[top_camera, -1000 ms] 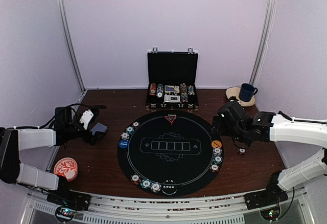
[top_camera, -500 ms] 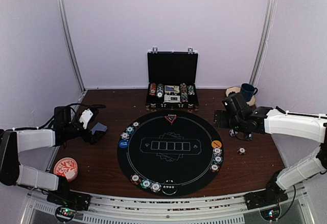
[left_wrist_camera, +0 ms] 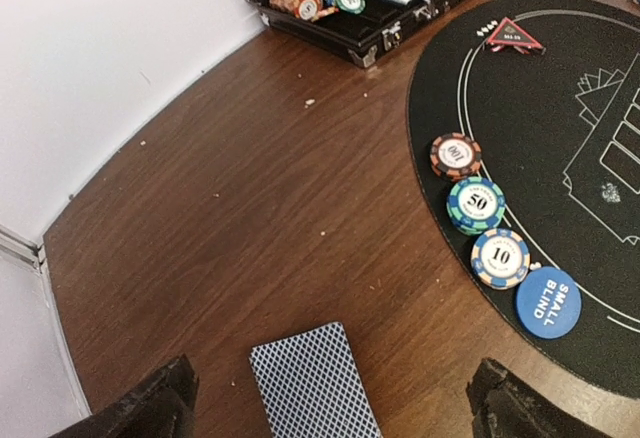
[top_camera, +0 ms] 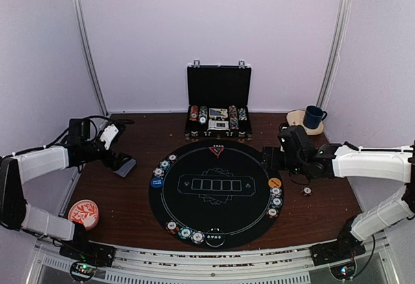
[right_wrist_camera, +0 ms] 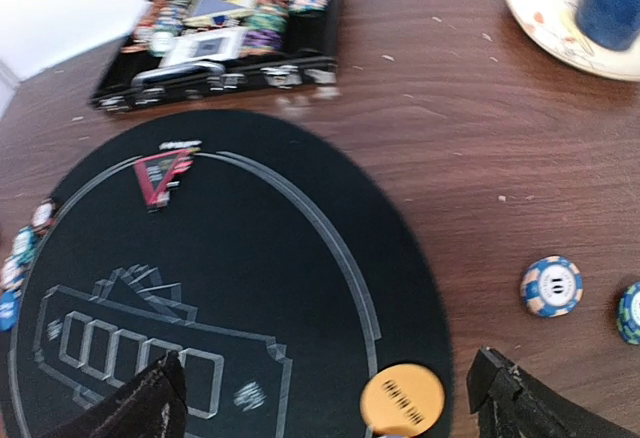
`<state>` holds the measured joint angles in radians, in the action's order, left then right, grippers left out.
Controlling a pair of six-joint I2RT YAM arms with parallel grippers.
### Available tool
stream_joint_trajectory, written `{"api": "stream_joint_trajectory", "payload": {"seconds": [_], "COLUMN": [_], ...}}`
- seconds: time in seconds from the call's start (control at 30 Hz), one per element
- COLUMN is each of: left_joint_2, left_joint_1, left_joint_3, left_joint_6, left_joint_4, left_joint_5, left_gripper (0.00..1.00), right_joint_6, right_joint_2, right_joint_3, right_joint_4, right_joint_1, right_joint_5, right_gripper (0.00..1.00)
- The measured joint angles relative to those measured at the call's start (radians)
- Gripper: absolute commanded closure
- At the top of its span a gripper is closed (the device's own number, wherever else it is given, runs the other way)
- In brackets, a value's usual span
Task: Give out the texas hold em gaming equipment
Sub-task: Move the poker card to the center of the board.
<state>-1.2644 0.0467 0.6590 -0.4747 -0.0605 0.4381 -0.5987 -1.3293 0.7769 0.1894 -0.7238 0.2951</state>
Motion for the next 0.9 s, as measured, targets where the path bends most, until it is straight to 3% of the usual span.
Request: {"api": "stream_joint_trajectory", "payload": {"seconds": [0.23, 0.5, 0.9], "left_joint_2": [-0.180, -0.315, -0.393], "left_joint_1": [-0.003, -0.007, -0.059], "left_joint_3": [0.156, 0.229, 0.312], "left_joint_6": [-0.071, -0.085, -0.117], "left_joint_4": [-0.213, -0.322, -0.407], "left_joint_5": [-0.026, -0.054, -0.055], "left_gripper": [0.02, 0.02, 0.02], "right_joint_6": [-0.018, -0.033, -0.029], "right_joint_2": [0.129, 0.151, 0.135], "right_joint_3": [-0.028, -0.090, -0.090], "right_joint_4": [-0.055, -0.096, -0.120], "right_joint_1": [-0.147, -0.164, -0.167], "right_joint_5": [0.032, 0.039, 0.062], "right_gripper": [0.00, 0.00, 0.00]}}
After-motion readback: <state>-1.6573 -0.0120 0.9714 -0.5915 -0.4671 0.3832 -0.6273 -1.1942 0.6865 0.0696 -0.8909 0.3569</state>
